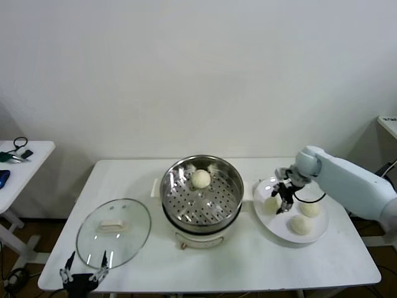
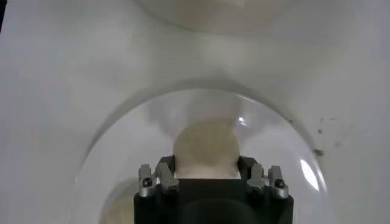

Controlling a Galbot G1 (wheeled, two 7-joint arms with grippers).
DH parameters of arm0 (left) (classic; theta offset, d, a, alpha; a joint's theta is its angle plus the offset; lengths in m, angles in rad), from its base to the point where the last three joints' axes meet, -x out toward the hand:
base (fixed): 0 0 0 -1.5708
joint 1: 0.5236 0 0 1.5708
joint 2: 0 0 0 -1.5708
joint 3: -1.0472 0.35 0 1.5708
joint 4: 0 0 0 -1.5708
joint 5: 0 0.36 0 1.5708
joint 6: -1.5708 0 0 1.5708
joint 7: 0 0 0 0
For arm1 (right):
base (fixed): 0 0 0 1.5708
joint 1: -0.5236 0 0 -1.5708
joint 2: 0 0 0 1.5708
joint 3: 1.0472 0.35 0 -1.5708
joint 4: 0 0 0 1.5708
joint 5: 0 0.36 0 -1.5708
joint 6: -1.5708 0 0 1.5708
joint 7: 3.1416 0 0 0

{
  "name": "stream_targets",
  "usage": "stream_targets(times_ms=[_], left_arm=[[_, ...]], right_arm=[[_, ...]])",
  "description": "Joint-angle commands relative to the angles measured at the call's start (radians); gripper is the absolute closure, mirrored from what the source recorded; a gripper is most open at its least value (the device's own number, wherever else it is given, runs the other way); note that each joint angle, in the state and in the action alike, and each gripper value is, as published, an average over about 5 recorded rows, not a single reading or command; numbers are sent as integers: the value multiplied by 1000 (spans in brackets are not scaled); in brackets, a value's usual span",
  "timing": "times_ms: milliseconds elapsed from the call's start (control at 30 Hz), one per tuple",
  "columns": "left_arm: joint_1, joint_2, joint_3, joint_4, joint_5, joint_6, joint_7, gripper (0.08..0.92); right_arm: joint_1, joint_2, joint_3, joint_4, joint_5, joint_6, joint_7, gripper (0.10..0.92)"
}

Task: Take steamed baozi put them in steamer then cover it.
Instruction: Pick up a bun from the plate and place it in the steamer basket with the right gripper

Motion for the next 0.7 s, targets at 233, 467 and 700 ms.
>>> stream_targets(times_ms=[233,467,700], left_arm=[[-4,-4,25,-7,11,0,0,177],[-11,-7,39,-16,12,-3,1,177],[-13,-4,38,-30,13,-3,3,177]], right_arm=[[593,71,-383,94,453,-53,13,361],[618,179,-415,197,594,-140,80,361],[551,268,-414,263,653,-192,160,360]])
